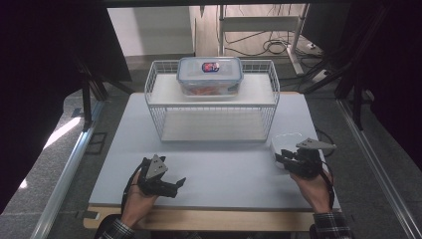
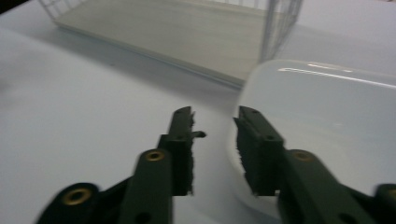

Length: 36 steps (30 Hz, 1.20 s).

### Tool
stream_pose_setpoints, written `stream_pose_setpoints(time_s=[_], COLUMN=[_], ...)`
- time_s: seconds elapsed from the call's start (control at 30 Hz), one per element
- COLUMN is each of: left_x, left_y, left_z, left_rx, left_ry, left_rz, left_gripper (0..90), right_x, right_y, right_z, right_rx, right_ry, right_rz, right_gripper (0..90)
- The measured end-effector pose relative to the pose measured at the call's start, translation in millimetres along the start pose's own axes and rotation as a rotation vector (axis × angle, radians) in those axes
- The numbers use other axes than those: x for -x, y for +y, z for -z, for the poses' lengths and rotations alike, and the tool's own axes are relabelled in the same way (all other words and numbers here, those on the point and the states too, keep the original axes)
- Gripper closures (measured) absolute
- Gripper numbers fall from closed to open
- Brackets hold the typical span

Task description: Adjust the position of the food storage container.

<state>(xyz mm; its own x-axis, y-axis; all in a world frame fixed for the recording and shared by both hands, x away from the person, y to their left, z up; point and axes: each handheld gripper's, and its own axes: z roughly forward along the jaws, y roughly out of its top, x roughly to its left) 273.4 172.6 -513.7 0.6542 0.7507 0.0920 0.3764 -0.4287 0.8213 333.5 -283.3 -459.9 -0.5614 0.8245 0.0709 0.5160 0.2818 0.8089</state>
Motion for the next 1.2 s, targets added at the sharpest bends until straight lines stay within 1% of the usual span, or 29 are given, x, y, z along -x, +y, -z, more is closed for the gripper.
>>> stream_pose_setpoints(time_s=[0.03, 0.07, 0.13, 0.2, 0.23, 0.3, 0.4, 0.53, 0.67, 0.73, 0.87, 0.93, 1.03, 1.1, 1.2], left_x=[-0.1, -0.2, -0.2, -0.4, -0.5, -0.8, -0.5, -0.5, -0.5, -0.2, 0.0, 0.0, 0.5, 0.8, 1.4], left_y=[-0.1, -0.1, -0.3, -0.3, -0.3, -0.2, -0.2, -0.3, -0.7, -0.7, -0.7, -0.7, -0.9, -0.7, -0.7], left_z=[-0.3, -0.6, -1.1, -1.1, -1.1, -1.3, -2.0, -2.6, -3.8, -4.3, -4.6, -4.8, -5.4, -5.6, -5.8], left_rx=[-0.001, -0.002, 0.000, -0.002, -0.002, -0.005, -0.009, -0.012, -0.021, -0.023, -0.029, -0.029, -0.030, -0.031, -0.033], left_ry=[-0.001, -0.002, -0.005, -0.004, -0.005, -0.003, -0.002, -0.004, -0.007, -0.009, -0.009, -0.010, -0.011, -0.011, -0.013], left_rz=[0.001, 0.002, 0.009, 0.007, 0.007, 0.003, 0.002, -0.001, -0.003, -0.003, -0.008, -0.008, -0.007, -0.010, -0.013], left_gripper=[0.0, 0.0, 0.0, 0.1, 0.2, 0.2, 0.3, 0.3, 0.4, 0.4, 0.4, 0.5, 0.5, 0.5, 0.5], right_x=[4.3, 9.0, 17.9, 27.4, 32.9, 40.4, 55.8, 76.8, 98.2, 106.6, 114.6, 116.4, 116.5, 115.5, 114.2], right_y=[0.7, 1.5, 3.6, 5.9, 7.5, 10.0, 15.0, 17.0, 15.5, 13.9, 9.5, 8.0, 7.2, 6.3, 5.4], right_z=[0.1, -0.2, -0.6, -0.4, -0.3, 0.7, 2.2, 1.4, -0.6, -3.6, -13.2, -17.6, -20.6, -22.1, -21.8], right_rx=[-0.002, -0.003, -0.006, -0.004, 0.001, 0.005, 0.009, 0.008, 0.003, -0.009, -0.031, -0.044, -0.051, -0.057, -0.054], right_ry=[-0.009, -0.017, -0.049, -0.064, -0.087, -0.116, -0.180, -0.238, -0.280, -0.299, -0.303, -0.292, -0.269, -0.277, -0.255], right_rz=[0.000, 0.002, -0.008, -0.019, -0.022, -0.029, -0.036, -0.061, -0.093, -0.098, -0.085, -0.086, -0.085, -0.077, -0.091], right_gripper=[75.1, 77.8, 85.7, 89.2, 89.5, 89.6, 89.6, 89.5, 89.5, 89.2, 88.0, 87.9, 88.0, 88.7, 89.0])
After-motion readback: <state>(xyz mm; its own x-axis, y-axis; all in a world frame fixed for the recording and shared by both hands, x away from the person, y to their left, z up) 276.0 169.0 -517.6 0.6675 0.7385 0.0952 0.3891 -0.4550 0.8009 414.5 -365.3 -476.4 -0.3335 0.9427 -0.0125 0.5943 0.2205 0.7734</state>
